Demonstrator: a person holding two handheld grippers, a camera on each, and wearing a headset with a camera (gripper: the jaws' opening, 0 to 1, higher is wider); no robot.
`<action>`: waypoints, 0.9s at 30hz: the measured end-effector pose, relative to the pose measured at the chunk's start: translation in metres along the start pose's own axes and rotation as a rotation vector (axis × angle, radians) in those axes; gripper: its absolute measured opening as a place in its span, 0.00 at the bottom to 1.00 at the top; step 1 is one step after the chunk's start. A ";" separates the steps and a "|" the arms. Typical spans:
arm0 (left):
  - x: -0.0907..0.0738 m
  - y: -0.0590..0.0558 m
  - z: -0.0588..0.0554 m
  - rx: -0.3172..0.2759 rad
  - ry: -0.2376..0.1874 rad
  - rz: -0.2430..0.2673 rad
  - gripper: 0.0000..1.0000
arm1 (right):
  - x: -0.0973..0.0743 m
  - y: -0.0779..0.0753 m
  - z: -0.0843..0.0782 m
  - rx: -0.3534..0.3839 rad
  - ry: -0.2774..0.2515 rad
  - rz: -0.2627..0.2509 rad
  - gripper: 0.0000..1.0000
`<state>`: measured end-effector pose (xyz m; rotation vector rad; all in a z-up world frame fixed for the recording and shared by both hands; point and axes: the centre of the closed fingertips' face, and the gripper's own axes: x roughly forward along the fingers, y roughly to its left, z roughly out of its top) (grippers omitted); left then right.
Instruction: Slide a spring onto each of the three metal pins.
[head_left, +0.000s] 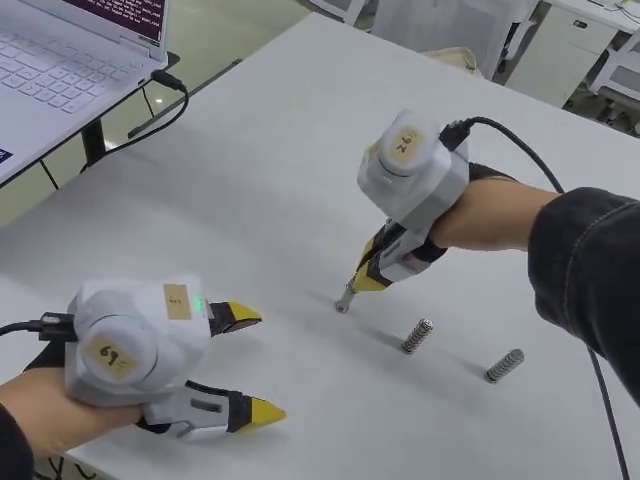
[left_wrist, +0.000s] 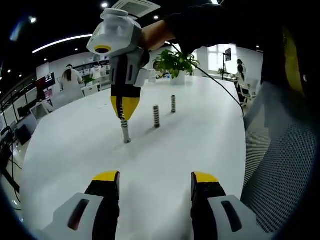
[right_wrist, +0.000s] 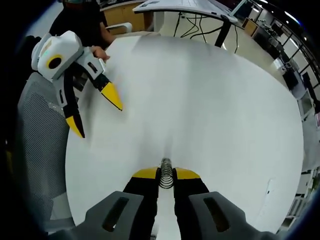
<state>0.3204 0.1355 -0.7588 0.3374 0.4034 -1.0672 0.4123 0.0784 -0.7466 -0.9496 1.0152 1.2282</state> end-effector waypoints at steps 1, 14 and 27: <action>0.000 0.000 0.000 0.000 0.001 0.000 0.53 | 0.001 0.001 0.000 0.001 0.001 0.001 0.08; -0.002 -0.001 -0.002 -0.007 0.002 0.003 0.52 | 0.012 0.019 -0.002 -0.014 0.032 0.046 0.08; -0.002 -0.001 -0.001 -0.005 -0.002 0.000 0.51 | 0.026 0.030 -0.011 -0.027 0.067 0.082 0.08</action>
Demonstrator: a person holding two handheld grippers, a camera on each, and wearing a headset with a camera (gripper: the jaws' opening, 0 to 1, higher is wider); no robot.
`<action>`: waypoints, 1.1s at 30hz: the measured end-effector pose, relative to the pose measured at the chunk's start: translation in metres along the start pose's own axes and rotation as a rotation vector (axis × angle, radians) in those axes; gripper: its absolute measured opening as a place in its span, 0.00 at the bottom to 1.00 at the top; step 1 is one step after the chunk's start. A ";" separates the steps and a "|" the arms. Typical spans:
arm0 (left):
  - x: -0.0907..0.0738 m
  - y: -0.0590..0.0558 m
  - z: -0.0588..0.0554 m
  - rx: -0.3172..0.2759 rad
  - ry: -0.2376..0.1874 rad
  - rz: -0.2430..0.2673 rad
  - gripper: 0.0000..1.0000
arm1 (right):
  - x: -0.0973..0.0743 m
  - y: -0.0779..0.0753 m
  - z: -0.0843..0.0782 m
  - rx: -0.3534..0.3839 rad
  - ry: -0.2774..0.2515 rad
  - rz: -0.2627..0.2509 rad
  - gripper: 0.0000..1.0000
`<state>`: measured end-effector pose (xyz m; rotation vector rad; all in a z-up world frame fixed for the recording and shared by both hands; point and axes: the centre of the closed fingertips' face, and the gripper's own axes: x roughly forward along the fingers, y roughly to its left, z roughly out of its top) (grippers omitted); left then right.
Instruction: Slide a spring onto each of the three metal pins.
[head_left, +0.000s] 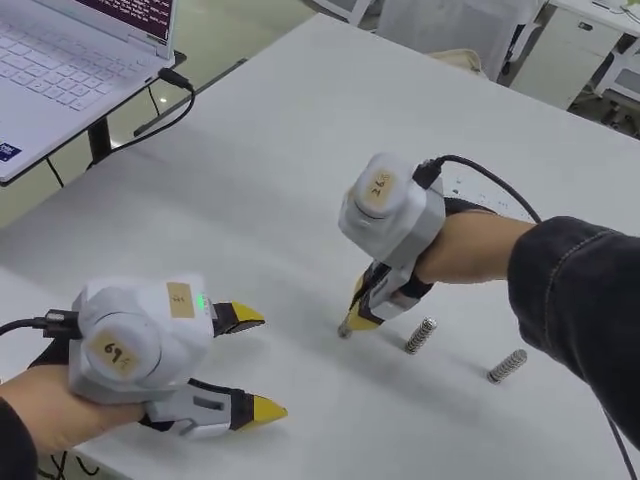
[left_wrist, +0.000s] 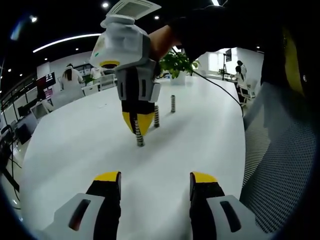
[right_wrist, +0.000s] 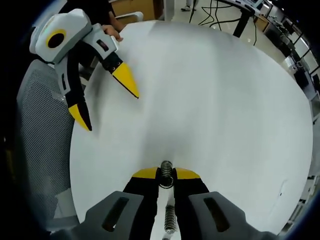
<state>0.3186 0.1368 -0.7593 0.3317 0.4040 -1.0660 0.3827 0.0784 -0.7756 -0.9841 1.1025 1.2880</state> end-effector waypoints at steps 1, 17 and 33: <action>0.000 0.000 0.000 0.000 0.000 0.000 0.50 | 0.001 0.001 -0.001 -0.001 0.001 0.001 0.08; 0.002 0.000 0.001 0.002 -0.004 -0.004 0.49 | 0.006 0.005 -0.002 0.000 -0.011 -0.005 0.09; 0.002 -0.002 0.002 0.000 -0.006 -0.006 0.48 | 0.006 0.002 0.003 0.060 -0.049 -0.039 0.08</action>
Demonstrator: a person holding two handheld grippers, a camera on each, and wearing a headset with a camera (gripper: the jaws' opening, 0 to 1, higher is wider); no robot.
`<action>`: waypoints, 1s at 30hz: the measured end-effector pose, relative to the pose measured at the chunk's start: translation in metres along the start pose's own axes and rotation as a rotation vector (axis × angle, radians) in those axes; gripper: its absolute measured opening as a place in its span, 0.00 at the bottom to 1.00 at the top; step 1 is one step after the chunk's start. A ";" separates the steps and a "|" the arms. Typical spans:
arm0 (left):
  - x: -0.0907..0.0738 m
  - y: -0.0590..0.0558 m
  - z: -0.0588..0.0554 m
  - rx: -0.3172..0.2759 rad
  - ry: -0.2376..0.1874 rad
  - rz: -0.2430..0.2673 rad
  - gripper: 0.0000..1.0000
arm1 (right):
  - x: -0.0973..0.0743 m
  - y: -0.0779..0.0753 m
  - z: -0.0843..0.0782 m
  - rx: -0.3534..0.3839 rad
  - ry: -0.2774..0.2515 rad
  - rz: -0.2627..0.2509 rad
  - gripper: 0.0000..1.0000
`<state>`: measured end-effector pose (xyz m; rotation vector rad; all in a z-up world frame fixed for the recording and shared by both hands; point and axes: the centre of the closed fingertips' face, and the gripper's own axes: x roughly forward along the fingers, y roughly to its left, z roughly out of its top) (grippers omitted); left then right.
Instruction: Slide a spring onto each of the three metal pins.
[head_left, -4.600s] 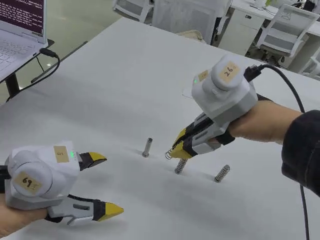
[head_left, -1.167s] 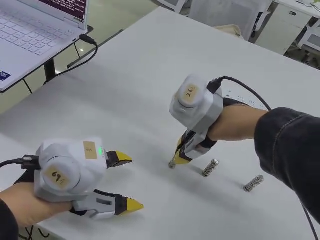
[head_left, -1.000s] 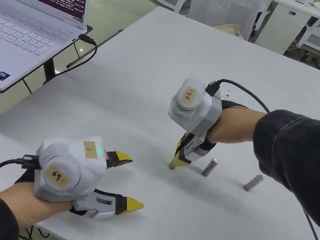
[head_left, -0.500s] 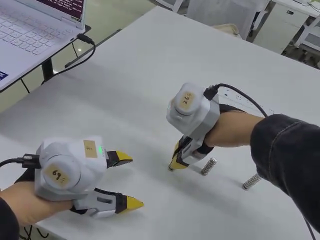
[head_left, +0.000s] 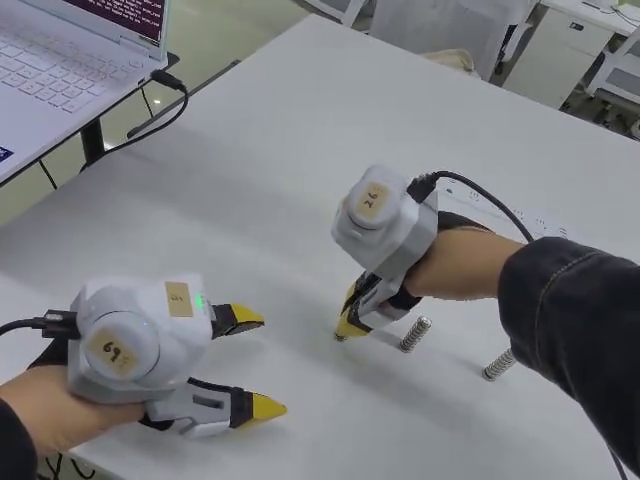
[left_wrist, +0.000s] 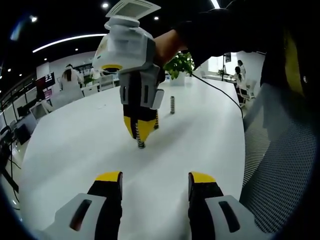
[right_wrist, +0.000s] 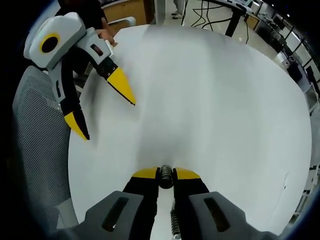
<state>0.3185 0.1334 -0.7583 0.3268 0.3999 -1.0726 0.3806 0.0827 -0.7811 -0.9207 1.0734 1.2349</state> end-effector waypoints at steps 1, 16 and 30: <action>0.000 0.000 0.000 0.000 0.001 -0.001 0.48 | 0.000 0.000 0.000 -0.001 0.001 -0.001 0.08; -0.001 -0.001 0.000 0.000 0.003 -0.001 0.48 | 0.000 0.000 0.000 -0.015 -0.007 -0.009 0.13; 0.000 0.001 0.006 -0.006 -0.002 0.004 0.51 | -0.015 -0.005 0.001 0.028 -0.067 -0.025 0.26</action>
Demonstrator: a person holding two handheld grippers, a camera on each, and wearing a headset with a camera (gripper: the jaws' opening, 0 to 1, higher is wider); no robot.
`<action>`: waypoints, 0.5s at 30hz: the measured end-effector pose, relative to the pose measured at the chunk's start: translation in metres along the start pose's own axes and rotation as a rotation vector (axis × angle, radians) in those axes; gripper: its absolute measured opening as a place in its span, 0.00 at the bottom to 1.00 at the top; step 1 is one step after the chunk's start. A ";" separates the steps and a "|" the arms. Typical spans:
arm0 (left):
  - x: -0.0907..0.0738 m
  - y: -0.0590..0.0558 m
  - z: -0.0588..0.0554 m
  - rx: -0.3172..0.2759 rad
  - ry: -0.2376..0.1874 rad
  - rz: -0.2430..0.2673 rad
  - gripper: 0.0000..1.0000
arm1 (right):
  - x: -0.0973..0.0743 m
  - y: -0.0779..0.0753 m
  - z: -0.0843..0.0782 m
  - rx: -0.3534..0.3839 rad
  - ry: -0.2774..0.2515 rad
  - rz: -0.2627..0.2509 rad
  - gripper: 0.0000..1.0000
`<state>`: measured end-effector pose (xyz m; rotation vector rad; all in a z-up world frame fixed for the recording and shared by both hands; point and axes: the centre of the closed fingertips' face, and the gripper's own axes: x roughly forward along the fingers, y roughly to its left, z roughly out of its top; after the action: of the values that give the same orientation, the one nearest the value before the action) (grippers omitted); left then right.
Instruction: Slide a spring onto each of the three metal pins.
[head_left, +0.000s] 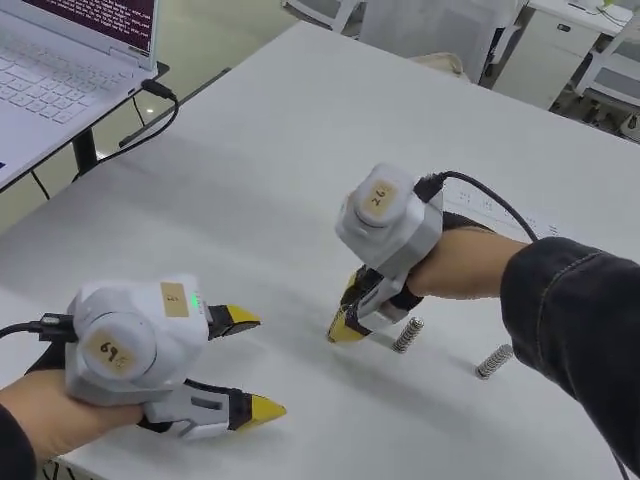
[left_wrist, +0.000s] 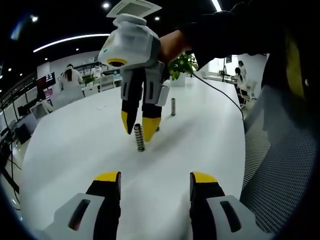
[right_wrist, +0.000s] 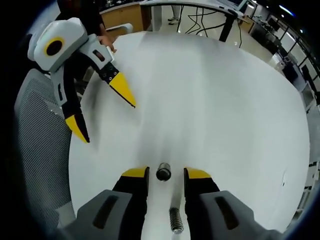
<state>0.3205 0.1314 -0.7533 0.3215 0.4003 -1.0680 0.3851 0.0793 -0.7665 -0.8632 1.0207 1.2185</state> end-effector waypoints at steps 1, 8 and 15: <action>0.000 0.000 0.002 0.002 -0.001 -0.001 0.51 | -0.003 -0.001 0.000 0.006 -0.010 -0.005 0.27; 0.003 0.000 0.007 0.005 -0.002 -0.005 0.53 | -0.015 -0.003 -0.003 0.037 -0.054 -0.026 0.35; 0.003 0.002 0.013 -0.001 -0.005 -0.003 0.54 | -0.038 -0.008 0.000 0.111 -0.154 -0.052 0.42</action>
<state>0.3255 0.1243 -0.7435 0.3175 0.3967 -1.0716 0.3913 0.0661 -0.7308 -0.6952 0.9271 1.1549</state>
